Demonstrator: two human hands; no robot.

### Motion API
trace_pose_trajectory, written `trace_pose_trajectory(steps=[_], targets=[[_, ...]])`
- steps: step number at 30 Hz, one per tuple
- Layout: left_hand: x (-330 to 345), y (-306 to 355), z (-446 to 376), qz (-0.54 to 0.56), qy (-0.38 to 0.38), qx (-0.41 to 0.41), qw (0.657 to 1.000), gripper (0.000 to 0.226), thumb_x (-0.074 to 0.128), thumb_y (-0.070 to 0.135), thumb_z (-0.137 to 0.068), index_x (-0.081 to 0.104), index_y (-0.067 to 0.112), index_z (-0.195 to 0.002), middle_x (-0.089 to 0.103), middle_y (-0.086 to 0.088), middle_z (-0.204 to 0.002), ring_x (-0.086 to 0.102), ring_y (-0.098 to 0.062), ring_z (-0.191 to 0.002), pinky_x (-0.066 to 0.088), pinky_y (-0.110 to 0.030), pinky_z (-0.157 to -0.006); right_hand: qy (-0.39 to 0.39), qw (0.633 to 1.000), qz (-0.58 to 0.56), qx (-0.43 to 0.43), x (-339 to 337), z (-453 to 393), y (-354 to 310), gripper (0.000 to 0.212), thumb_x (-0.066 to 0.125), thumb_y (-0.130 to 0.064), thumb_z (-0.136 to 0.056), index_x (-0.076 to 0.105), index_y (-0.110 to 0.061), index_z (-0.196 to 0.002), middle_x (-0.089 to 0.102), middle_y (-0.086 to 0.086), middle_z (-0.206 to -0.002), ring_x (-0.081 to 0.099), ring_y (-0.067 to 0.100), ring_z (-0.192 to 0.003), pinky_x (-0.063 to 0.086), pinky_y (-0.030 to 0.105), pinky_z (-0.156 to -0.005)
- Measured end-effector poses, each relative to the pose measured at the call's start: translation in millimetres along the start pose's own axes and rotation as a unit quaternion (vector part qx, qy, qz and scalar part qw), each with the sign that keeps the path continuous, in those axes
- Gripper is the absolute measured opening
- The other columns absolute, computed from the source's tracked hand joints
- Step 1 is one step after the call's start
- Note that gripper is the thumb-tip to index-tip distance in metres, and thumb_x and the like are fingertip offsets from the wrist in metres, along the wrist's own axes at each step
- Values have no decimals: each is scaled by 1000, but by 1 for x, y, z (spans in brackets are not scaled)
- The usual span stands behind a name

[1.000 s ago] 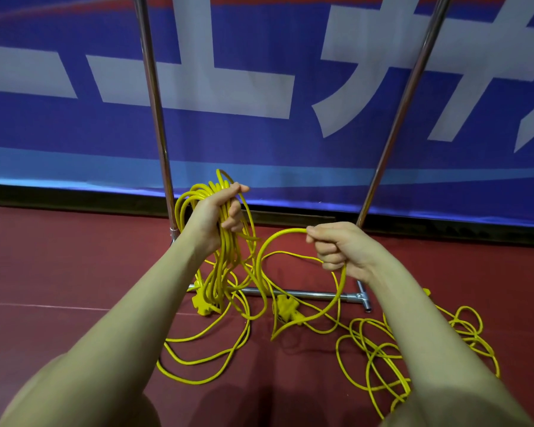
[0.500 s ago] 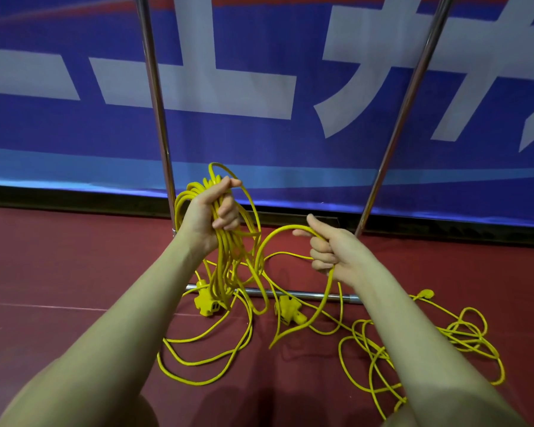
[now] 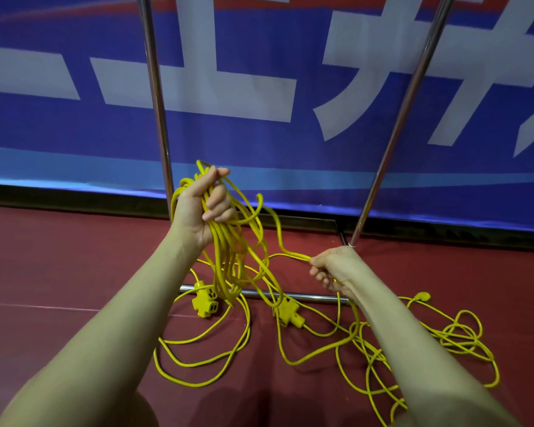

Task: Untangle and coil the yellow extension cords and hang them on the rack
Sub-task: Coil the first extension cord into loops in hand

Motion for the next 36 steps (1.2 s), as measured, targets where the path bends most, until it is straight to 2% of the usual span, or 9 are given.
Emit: trace_pose_trajectory(steps=[3, 6, 11, 15, 18, 22, 27, 33, 36], targets=[[3, 1, 5, -9, -60, -42, 997, 19, 59, 26, -76, 71, 11, -72, 30, 7, -33, 20, -2, -21, 20, -11, -30, 43, 997, -65, 7, 5, -7, 4, 23, 47, 3, -92, 52, -5, -71, 56, 5, -50, 41, 2, -28, 29, 10, -32], [6, -3, 9, -44, -82, -90, 992, 20, 58, 26, -77, 70, 11, -73, 23, 7, -34, 16, -3, -23, 21, -8, -31, 69, 984, -166, -14, 7, -11, 2, 20, 48, 5, -91, 49, -8, -75, 53, 10, -61, 39, 3, -29, 29, 10, -34], [1, -16, 8, -200, -3, -129, 971, 31, 38, 21, -95, 60, 7, -77, 28, 6, -32, 19, -2, -21, 18, -7, -32, 64, 952, -292, -64, 7, -8, -10, 23, 48, 4, -94, 45, -14, -79, 47, 10, -62, 34, 2, -27, 22, 9, -30], [-10, -15, 3, -232, 63, -96, 966, 28, 36, 19, -99, 54, 6, -83, 27, 6, -34, 18, -3, -23, 18, -9, -33, -11, 924, -378, -58, 3, -3, -17, 18, 42, -4, -97, 58, -4, -90, 40, 7, -67, 35, 5, -35, 25, 14, -31], [-13, -11, 1, -224, 87, -76, 968, 26, 38, 19, -99, 55, 7, -83, 27, 6, -34, 18, -4, -24, 19, -10, -33, -73, 901, -425, -35, 0, 0, -15, 37, 33, -23, -100, 57, 5, -103, 40, 7, -72, 31, 11, -52, 27, 15, -36], [-12, -14, 2, -198, 84, -77, 974, 27, 37, 18, -99, 54, 7, -82, 27, 6, -34, 19, -4, -24, 18, -10, -33, -113, 883, -453, -44, -3, 2, -15, 72, 23, -55, -97, 54, 5, -122, 44, 8, -74, 32, 13, -54, 29, 18, -39], [-9, -25, 2, -221, 68, -93, 968, 27, 38, 18, -99, 55, 6, -82, 29, 5, -36, 18, -4, -24, 18, -10, -35, -128, 899, -407, -94, -9, 10, -28, 89, 17, -76, -85, 58, -7, -125, 44, 4, -74, 29, 13, -54, 19, 26, -52], [-6, -39, 5, -314, 94, -85, 941, 23, 47, 15, -96, 59, 2, -81, 35, 2, -39, 20, -7, -26, 19, -12, -37, -112, 911, -372, -141, -19, 19, -45, 77, 40, -75, -67, 63, -12, -104, 39, -1, -68, 28, 12, -54, 19, 27, -56], [-13, -37, 2, -300, 140, -56, 942, 22, 48, 15, -96, 60, 3, -82, 35, 3, -39, 21, -8, -27, 19, -14, -37, -99, 920, -346, -154, -20, 20, -47, 38, 57, -57, -67, 58, -20, -76, 32, -7, -61, 26, 8, -49, 17, 27, -55]])
Point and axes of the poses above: each hand's wrist, its own z-axis away from the middle knuckle, its own x-axis out of the palm, y = z × x, the point moved 3 cm from there along -z, towards the middle knuckle
